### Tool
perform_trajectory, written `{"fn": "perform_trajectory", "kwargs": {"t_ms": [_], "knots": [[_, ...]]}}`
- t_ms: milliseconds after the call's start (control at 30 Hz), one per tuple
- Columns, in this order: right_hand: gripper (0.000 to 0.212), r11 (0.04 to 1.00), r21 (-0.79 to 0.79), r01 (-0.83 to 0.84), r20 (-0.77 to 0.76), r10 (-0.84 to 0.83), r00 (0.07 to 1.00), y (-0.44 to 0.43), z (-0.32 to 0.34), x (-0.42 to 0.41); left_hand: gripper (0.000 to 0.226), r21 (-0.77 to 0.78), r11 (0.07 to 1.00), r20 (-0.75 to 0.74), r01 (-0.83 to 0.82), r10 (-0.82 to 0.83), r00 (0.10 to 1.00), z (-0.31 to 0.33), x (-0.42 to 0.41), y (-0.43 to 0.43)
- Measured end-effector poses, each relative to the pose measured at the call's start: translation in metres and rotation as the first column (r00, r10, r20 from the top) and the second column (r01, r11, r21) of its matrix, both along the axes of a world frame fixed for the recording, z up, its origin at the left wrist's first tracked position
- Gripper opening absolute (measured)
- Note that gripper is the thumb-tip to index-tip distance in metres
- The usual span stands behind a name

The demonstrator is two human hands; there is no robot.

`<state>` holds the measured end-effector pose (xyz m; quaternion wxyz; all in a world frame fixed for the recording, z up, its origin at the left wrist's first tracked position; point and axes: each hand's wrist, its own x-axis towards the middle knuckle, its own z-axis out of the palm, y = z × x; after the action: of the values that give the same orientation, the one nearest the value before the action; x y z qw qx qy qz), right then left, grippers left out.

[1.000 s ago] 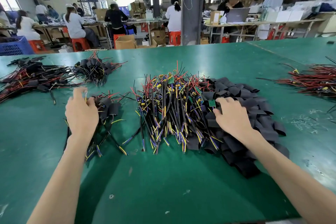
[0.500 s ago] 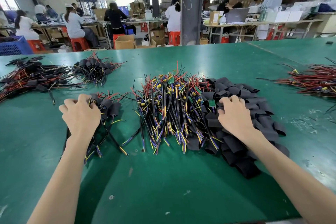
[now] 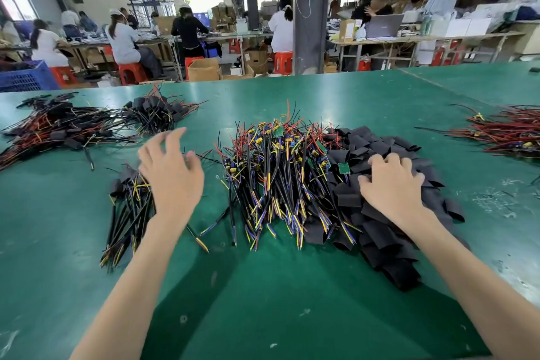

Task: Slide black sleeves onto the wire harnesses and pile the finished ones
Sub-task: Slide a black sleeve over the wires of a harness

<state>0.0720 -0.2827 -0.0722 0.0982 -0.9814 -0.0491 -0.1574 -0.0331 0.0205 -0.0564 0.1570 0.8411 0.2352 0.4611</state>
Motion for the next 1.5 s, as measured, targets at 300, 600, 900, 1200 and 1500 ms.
{"fn": "perform_trajectory", "kwargs": {"t_ms": [300,600,900,1200,1500], "knots": [[0.031,0.944,0.2,-0.261,-0.001,0.267,0.964,0.01,-0.01,0.003,0.026,-0.121,0.928,-0.075,0.351,-0.361,0.929,0.018,0.068,-0.058],[0.023,0.795,0.314,-0.52,0.134,0.505,0.853,0.014,-0.009,0.0,0.042,-0.135,0.969,-0.656,0.205,-0.242,0.714,0.048,0.153,-0.059],[0.016,0.737,0.369,-0.566,-0.002,0.609,0.793,0.015,-0.009,-0.001,0.039,-0.314,0.929,-0.532,0.196,-0.343,0.775,0.057,0.154,-0.06],[0.044,0.744,0.398,-0.536,-0.119,0.621,0.774,0.01,-0.008,0.004,0.038,-0.126,0.943,-0.412,0.308,-0.333,0.848,0.059,0.141,-0.075],[0.049,0.782,0.308,-0.542,-0.086,0.591,0.802,0.007,-0.012,0.012,0.031,-0.392,0.822,-0.208,0.413,-0.517,0.83,0.069,0.142,-0.077]]}}
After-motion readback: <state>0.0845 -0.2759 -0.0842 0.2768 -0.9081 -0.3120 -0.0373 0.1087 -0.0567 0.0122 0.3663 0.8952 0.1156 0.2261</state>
